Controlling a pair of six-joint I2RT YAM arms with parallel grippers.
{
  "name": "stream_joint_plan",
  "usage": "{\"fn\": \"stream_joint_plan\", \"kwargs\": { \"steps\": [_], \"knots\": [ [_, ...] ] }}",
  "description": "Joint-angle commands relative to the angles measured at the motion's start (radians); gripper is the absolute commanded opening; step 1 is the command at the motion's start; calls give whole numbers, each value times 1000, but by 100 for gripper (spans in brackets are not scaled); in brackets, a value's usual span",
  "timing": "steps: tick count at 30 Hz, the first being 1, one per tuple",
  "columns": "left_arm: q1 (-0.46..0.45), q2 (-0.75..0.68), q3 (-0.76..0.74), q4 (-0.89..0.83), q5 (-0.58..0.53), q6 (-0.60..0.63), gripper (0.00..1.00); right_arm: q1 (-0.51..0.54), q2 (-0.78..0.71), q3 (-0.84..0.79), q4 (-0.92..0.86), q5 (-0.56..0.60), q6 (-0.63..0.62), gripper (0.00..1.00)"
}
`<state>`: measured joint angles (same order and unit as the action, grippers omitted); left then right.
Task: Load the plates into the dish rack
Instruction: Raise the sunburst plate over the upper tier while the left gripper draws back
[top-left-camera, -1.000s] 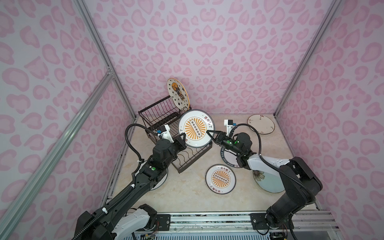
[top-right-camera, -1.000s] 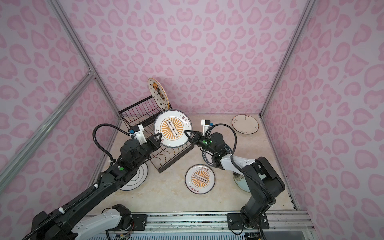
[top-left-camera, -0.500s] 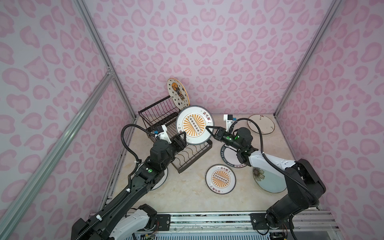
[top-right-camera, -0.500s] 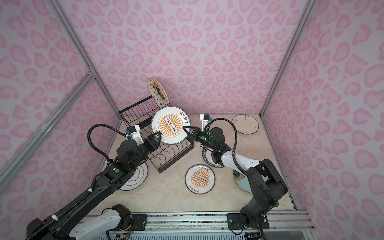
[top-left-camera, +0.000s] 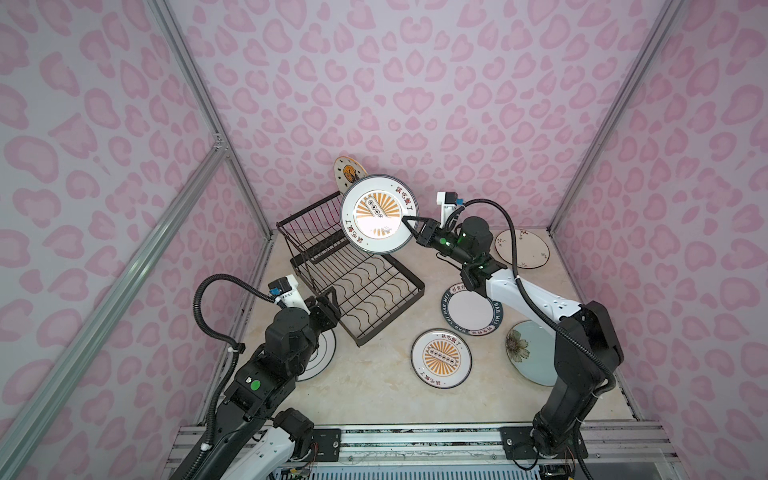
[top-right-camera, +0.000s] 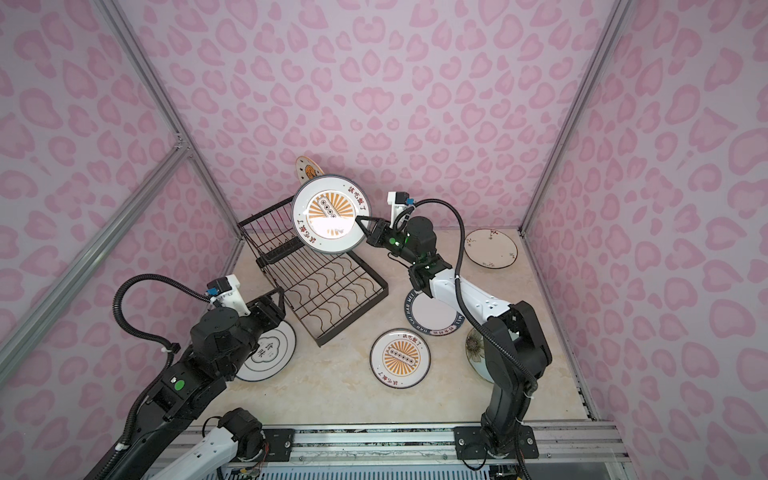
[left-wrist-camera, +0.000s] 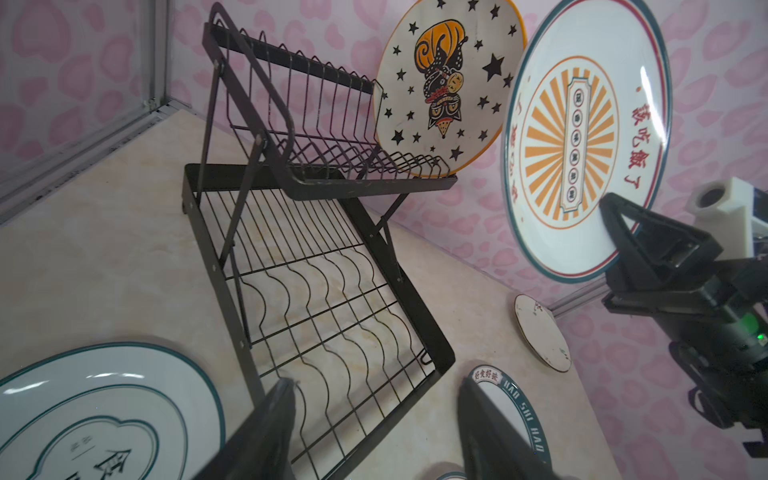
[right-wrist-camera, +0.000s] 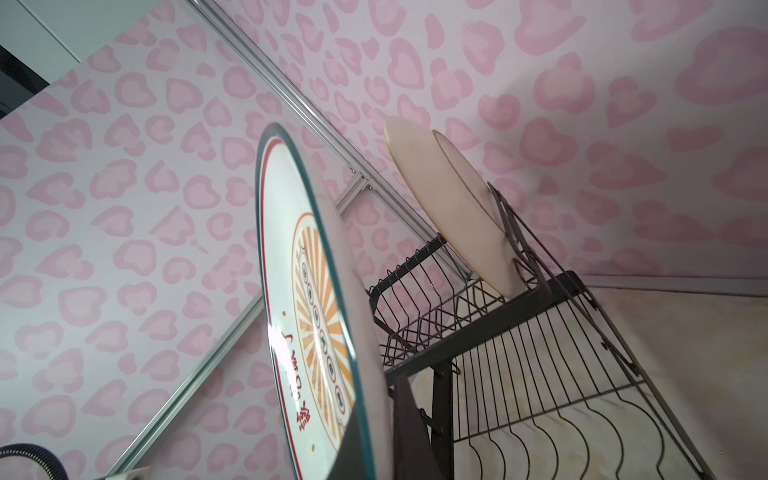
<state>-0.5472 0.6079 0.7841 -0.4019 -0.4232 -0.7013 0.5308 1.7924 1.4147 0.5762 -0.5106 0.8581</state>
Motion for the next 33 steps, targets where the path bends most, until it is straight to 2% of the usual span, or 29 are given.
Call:
{"fn": "stream_joint_plan", "kwargs": {
  "steps": [1,5,18,28,33],
  "knots": [
    [1,-35,-5,-96,-62,20,65,7,39,79,-7,26,-58,0],
    [1,-56,-37,-117,-86,14,65,8,79,182,-33,62,-103,0],
    [1,-78,-42,-129,-63,22,66,35,174,472,-190,174,-249,0],
    [2,-120,-54,-152,-63,-11,67,105,246,614,-273,371,-420,0],
    [1,-125,-56,-155,-49,-33,68,155,304,693,-310,513,-539,0]
  ]
}}
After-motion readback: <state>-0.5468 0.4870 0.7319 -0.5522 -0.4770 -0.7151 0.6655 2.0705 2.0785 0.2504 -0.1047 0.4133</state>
